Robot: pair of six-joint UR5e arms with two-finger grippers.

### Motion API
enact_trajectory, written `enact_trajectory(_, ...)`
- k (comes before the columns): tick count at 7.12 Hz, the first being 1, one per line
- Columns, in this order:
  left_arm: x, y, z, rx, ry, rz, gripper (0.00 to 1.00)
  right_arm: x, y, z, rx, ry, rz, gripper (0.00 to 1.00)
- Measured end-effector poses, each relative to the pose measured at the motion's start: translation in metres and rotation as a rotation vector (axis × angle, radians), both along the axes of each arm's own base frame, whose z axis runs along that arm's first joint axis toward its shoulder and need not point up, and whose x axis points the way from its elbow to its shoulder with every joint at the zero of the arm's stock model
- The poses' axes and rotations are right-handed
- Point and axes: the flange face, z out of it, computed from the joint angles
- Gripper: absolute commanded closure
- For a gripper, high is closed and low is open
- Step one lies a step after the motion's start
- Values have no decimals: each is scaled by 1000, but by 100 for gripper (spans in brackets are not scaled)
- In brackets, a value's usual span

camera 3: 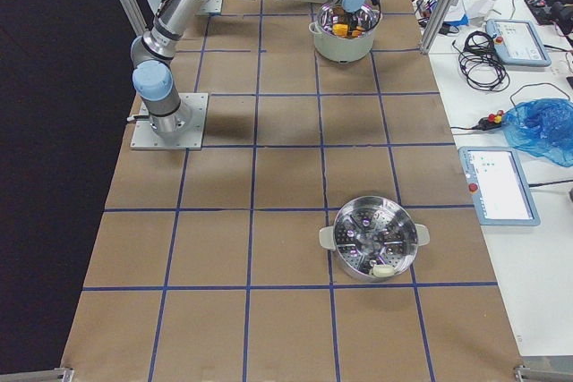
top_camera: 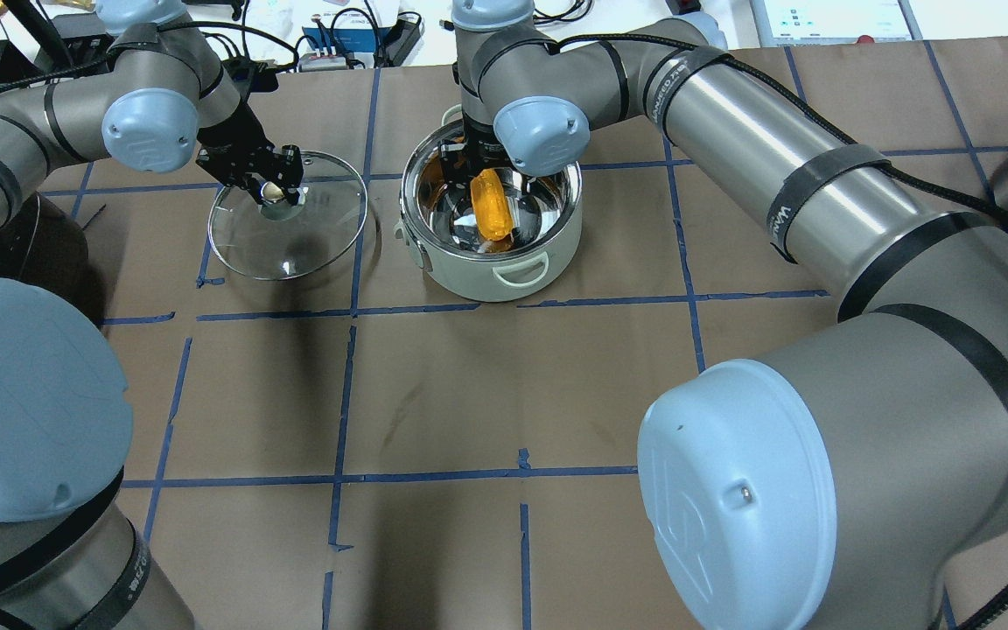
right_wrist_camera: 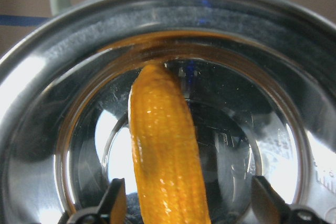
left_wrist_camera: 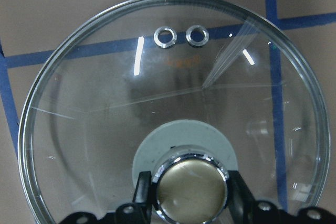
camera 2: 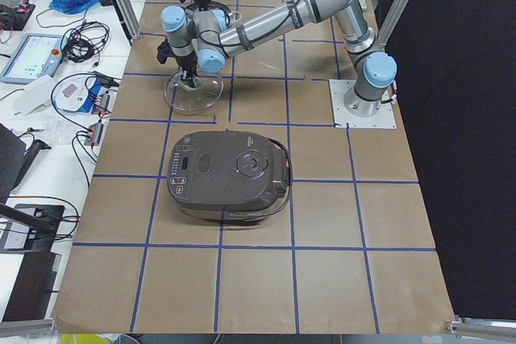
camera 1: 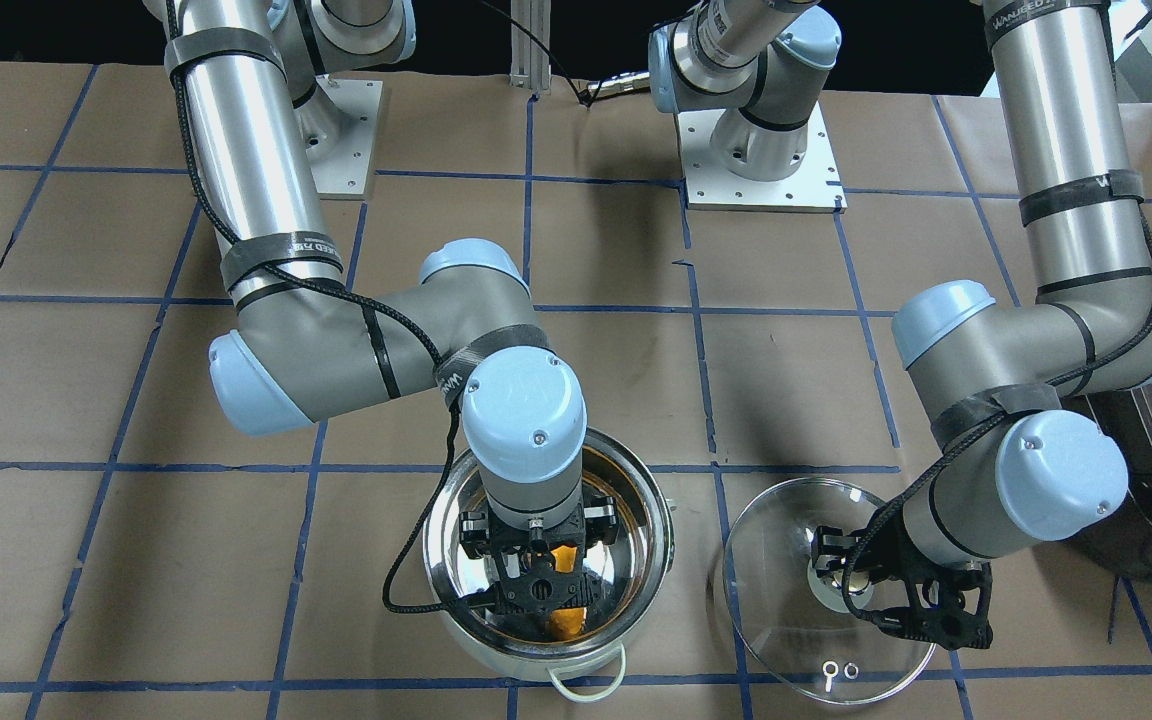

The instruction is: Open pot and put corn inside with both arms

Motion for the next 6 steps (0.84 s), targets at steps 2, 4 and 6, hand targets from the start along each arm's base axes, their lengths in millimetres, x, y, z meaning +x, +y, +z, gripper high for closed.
enact_trajectory(2, 0, 1, -9, 8, 1, -2, 0, -16, 12, 74, -60, -13, -14, 0)
enact_trajectory(4, 1, -4, 0, -14, -3, 9, 0, -69, 40, 153, -25, 6, -66, 5)
enact_trajectory(6, -4, 10, 61, -29, -10, 12, 0, -154, 87, 207, 103, 42, -130, 8)
